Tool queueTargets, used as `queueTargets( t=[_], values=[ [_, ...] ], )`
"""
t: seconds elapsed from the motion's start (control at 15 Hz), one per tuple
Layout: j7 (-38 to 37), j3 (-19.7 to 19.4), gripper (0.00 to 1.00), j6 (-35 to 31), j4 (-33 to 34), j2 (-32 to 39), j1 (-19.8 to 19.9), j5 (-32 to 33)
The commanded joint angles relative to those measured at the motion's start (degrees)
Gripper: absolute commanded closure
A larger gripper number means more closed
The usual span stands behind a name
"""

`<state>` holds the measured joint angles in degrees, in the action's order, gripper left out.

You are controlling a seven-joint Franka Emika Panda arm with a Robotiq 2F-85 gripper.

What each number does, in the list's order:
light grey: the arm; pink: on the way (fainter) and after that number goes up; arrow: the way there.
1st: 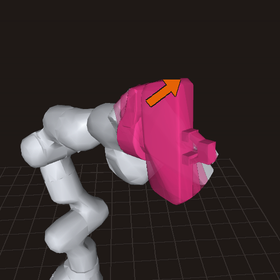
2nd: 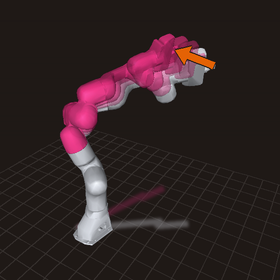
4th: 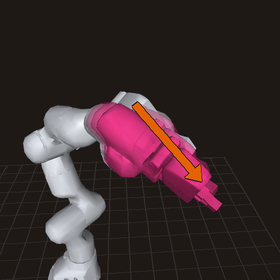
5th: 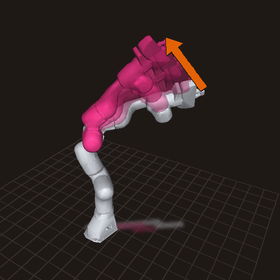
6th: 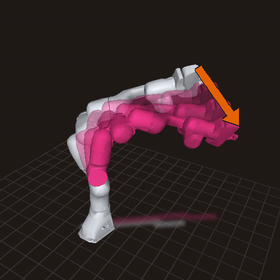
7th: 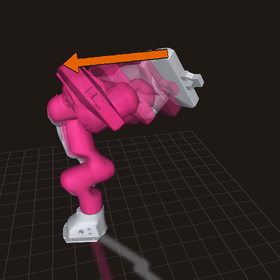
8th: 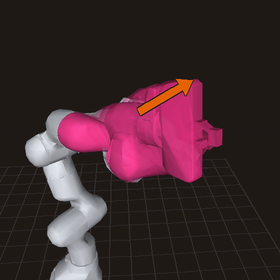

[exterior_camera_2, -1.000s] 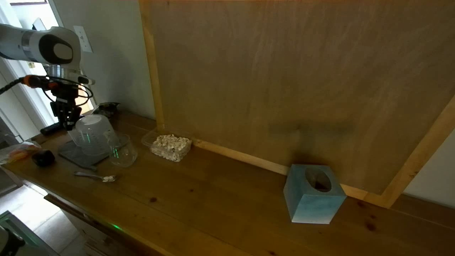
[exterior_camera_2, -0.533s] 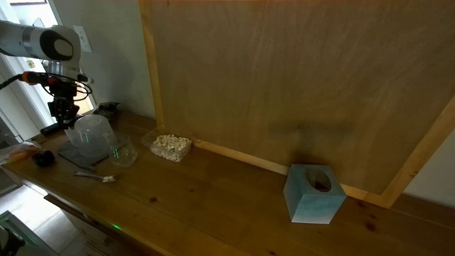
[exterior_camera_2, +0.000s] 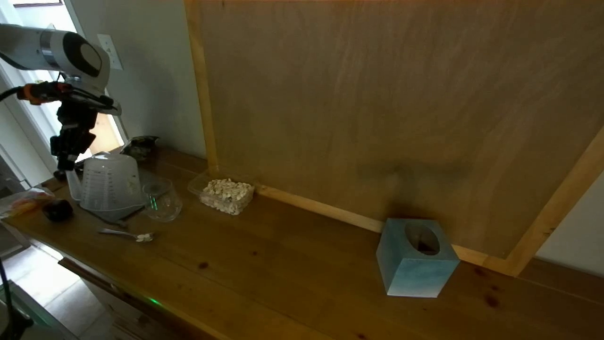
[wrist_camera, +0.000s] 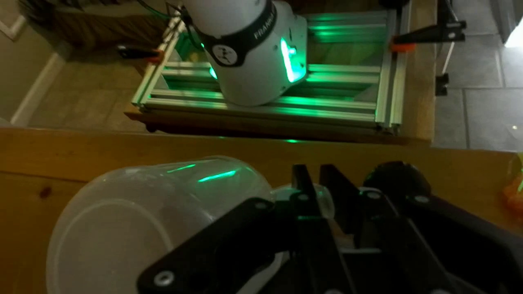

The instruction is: Position the jug upright

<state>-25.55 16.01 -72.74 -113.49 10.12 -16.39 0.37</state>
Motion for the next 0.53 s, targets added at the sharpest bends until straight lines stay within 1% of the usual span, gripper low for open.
queueTargets(
  t=[0.0,0.2,0.33,0.4,0.47],
  values=[
    [3.1,-0.6,0.96,8.9,6.6,6.8,-1.7,4.8],
    [8.3,-0.5,0.96,12.6,8.9,9.7,-2.6,9.1],
    [12.2,-0.4,0.96,12.8,10.0,11.2,-2.8,11.6],
    [12.1,0.0,0.96,11.6,11.7,14.0,-3.9,11.7],
    [13.4,0.1,0.96,11.2,12.2,14.6,-4.1,11.8]
  ],
)
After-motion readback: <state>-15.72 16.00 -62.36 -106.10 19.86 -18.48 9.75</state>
